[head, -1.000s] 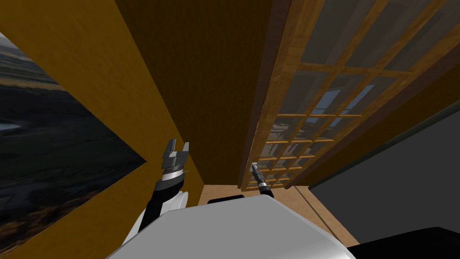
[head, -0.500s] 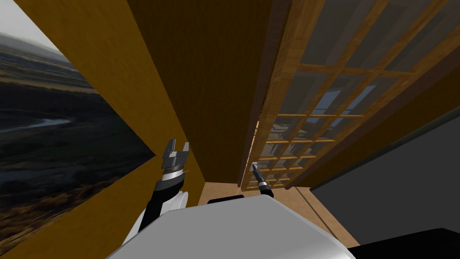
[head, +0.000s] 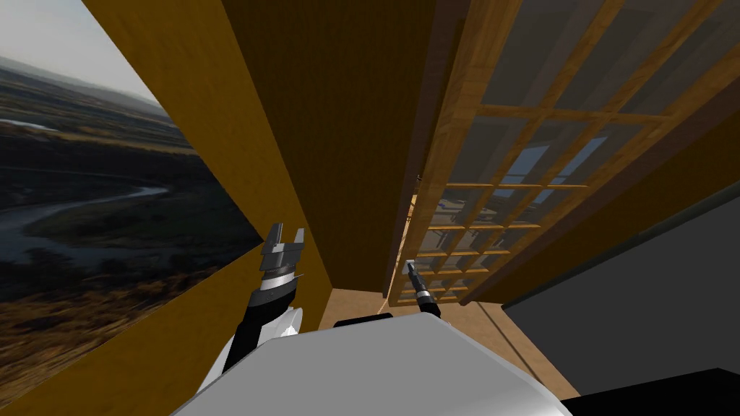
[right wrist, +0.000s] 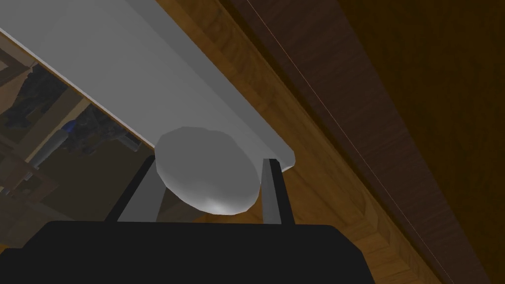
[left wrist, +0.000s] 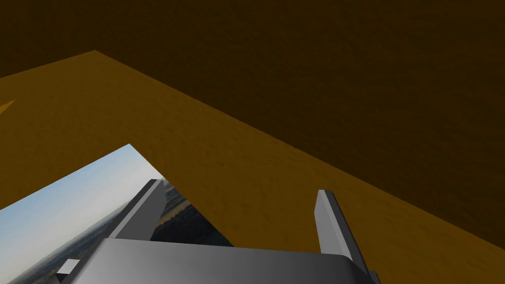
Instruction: Pull the door open
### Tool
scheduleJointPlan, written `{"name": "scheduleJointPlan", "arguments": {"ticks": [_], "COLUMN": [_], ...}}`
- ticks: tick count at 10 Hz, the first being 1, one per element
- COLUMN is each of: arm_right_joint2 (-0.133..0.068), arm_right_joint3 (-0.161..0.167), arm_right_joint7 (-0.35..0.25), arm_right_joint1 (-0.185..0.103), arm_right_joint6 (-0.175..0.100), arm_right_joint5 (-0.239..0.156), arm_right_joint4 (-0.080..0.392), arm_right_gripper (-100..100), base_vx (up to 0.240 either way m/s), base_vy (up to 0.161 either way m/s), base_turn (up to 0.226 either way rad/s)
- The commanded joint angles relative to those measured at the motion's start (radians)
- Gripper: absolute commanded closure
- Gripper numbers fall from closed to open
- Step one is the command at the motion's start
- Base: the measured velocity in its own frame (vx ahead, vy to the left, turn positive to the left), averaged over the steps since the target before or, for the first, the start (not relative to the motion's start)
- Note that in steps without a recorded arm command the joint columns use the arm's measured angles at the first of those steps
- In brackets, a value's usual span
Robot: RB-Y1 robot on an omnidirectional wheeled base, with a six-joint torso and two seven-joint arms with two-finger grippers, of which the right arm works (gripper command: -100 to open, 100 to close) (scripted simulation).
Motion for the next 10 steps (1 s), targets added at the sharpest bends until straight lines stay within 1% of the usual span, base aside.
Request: {"name": "scheduleJointPlan", "arguments": {"ticks": [1, 2, 3, 4, 5, 6, 7, 8, 9, 10], "arm_right_joint2": [-0.001, -0.007, -0.007, -0.012, -0.012, -0.018, -0.023, -0.023, -0.029, -0.029], "arm_right_joint3": [0.003, 0.006, 0.006, 0.01, 0.01, 0.015, 0.019, 0.019, 0.023, 0.023], "arm_right_joint7": [-0.032, -0.07, -0.073, -0.112, -0.114, -0.155, -0.179, -0.198, -0.23, -0.239], "arm_right_joint1": [-0.002, -0.008, -0.008, -0.015, -0.015, -0.023, -0.03, -0.03, -0.038, -0.038], "arm_right_joint6": [-0.001, -0.002, -0.002, -0.003, -0.003, -0.004, -0.006, -0.006, -0.007, -0.007], "arm_right_joint5": [-0.009, -0.028, -0.028, -0.047, -0.047, -0.066, -0.086, -0.086, -0.106, -0.106], "arm_right_joint4": [0.005, 0.015, 0.015, 0.025, 0.025, 0.036, 0.047, 0.047, 0.058, 0.058], "arm_right_gripper": [100, 100, 100, 100, 100, 100, 100, 100, 100, 100], "base_vx": [-0.045, -0.058, -0.045, -0.054, -0.046, -0.05, -0.086, -0.069, -0.067, -0.048], "base_vy": [-0.014, -0.011, -0.014, -0.016, -0.013, -0.017, -0.017, -0.007, -0.012, -0.012], "base_turn": [0.036, 0.062, 0.036, 0.079, 0.046, 0.099, 0.121, 0.039, 0.083, 0.042]}}
